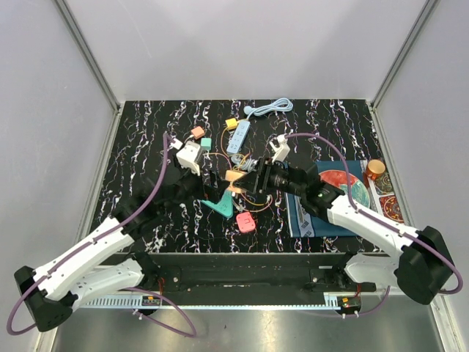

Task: Insert the plug
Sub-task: Adjust the plug.

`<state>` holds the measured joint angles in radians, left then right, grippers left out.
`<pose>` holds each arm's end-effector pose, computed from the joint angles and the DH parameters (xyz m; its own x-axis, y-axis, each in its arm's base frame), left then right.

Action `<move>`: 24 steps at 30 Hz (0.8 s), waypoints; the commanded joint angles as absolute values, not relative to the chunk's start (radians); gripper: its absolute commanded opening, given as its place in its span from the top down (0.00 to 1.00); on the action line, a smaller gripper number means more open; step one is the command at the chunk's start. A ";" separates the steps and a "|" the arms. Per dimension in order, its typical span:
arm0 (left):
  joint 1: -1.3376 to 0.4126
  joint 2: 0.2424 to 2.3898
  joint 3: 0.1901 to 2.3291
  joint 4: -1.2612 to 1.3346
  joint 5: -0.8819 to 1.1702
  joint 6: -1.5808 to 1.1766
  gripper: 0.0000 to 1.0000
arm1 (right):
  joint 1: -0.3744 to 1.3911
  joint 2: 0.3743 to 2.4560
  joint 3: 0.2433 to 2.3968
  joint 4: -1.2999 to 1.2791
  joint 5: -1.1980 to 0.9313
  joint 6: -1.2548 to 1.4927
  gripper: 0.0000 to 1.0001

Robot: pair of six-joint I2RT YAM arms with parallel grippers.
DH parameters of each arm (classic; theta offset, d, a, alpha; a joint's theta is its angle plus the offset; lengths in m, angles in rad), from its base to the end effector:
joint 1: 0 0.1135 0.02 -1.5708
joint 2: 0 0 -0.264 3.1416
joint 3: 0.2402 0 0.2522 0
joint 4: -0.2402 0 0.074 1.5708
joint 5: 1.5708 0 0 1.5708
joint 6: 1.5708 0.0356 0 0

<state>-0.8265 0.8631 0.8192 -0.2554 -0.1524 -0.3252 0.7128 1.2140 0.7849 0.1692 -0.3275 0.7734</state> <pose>0.1395 -0.1435 0.3311 -0.3902 -0.0425 -0.9198 0.5320 0.8049 -0.2629 0.2040 0.1915 0.2858 -0.7360 0.2381 -0.6338 -0.4755 0.4845 0.7343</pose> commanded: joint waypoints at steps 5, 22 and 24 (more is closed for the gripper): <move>-0.739 0.844 1.060 -0.572 0.190 -0.019 0.01 | 0.721 1.091 0.838 0.031 -0.492 0.370 1.00; -0.744 0.985 1.210 -0.652 0.659 0.161 0.01 | 0.722 0.966 0.844 -0.072 -0.833 0.017 1.00; -0.749 1.003 1.223 -0.652 0.684 0.161 0.01 | 0.722 0.969 0.847 -0.077 -0.838 0.005 1.00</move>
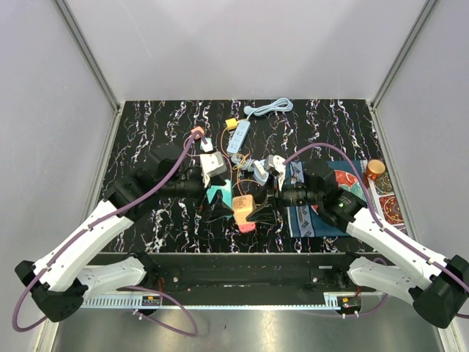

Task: Insert the plug
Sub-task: Adjust the plug.

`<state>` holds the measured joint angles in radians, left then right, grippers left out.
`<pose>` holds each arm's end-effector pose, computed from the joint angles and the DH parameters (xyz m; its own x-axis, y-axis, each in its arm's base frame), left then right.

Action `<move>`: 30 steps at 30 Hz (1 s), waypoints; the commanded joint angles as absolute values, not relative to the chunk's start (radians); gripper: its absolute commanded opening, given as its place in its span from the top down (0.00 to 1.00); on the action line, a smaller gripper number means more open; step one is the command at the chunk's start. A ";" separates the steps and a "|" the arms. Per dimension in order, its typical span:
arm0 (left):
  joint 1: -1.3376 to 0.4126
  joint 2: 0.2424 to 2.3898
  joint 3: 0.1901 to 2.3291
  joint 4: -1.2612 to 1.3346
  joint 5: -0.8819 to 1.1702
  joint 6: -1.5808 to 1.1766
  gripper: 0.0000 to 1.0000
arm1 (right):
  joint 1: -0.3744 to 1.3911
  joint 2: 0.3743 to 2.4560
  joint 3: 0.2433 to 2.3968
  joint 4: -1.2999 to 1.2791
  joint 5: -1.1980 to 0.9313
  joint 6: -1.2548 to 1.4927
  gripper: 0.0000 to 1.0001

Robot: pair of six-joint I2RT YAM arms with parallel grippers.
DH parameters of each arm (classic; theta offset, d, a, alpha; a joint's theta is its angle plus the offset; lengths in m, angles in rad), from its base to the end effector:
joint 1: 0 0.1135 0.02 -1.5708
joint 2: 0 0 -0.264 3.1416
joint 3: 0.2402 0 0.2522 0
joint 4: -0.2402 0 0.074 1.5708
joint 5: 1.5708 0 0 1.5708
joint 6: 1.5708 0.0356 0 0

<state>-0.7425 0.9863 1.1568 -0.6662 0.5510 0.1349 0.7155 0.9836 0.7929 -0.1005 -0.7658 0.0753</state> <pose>0.1328 -0.1472 0.3847 -0.2241 0.3612 -0.9051 0.9542 0.2702 -0.1284 0.1507 0.1637 0.3171 -0.2894 -0.1796 -0.9402 -0.9549 0.1224 0.2705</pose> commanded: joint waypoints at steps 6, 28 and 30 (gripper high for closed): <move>-0.770 1.048 1.223 -0.652 0.726 0.164 0.01 | 0.724 0.979 0.868 -0.094 -0.842 -0.049 1.00; -0.828 1.170 1.249 -0.660 0.735 0.152 0.07 | 0.738 1.006 0.907 -0.141 -0.865 -0.179 1.00; -0.830 1.180 1.252 -0.664 0.738 0.152 0.07 | 0.739 1.009 0.910 -0.144 -0.867 -0.183 1.00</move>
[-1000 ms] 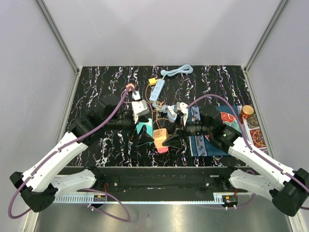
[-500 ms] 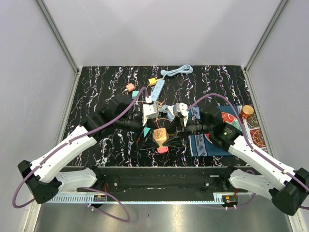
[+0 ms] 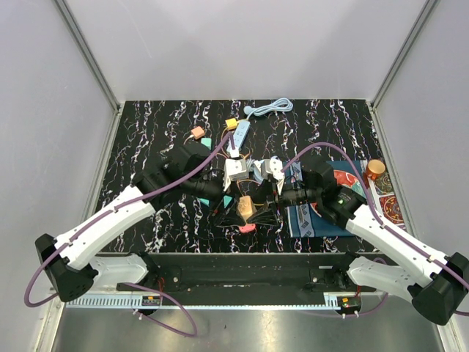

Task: Insert the plug
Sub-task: Adjust the plug.

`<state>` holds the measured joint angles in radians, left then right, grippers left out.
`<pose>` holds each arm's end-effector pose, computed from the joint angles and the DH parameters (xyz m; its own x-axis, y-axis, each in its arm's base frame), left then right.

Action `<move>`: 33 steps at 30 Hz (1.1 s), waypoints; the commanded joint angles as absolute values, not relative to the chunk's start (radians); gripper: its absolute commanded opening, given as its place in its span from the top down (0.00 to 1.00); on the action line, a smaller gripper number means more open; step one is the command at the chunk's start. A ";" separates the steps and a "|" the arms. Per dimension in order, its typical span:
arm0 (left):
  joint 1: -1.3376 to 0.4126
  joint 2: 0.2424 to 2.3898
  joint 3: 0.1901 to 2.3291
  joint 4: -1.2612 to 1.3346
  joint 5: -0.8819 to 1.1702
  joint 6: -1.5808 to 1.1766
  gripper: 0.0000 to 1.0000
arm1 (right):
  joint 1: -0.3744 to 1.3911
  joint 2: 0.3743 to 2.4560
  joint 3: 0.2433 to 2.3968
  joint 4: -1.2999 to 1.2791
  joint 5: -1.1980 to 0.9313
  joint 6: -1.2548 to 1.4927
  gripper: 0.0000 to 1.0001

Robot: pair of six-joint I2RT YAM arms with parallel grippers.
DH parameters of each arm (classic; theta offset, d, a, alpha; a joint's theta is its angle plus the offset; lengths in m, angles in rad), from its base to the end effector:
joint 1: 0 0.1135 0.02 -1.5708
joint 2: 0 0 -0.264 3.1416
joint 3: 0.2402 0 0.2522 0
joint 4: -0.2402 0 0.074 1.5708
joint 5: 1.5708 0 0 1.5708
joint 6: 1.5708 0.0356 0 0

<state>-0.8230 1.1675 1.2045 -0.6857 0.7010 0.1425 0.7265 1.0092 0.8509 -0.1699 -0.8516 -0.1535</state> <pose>0.1461 -0.1913 0.3642 -0.2775 0.4588 -0.8441 0.9589 0.0785 -0.2725 0.1489 0.1682 0.3262 -0.0898 -0.2146 -0.9726 -0.9954 -0.0136 0.0949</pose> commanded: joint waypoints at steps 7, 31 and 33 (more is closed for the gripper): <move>-0.834 1.209 1.255 -0.683 0.746 0.152 0.15 | 0.738 1.012 0.914 -0.146 -0.868 -0.190 1.00; -0.689 1.081 0.970 -0.535 -0.073 -0.127 1.00 | 0.726 1.106 0.884 -0.108 -0.427 0.033 0.13; -0.661 1.080 0.916 -0.488 -0.098 -0.172 1.00 | 0.718 1.134 0.874 -0.071 -0.394 0.086 0.11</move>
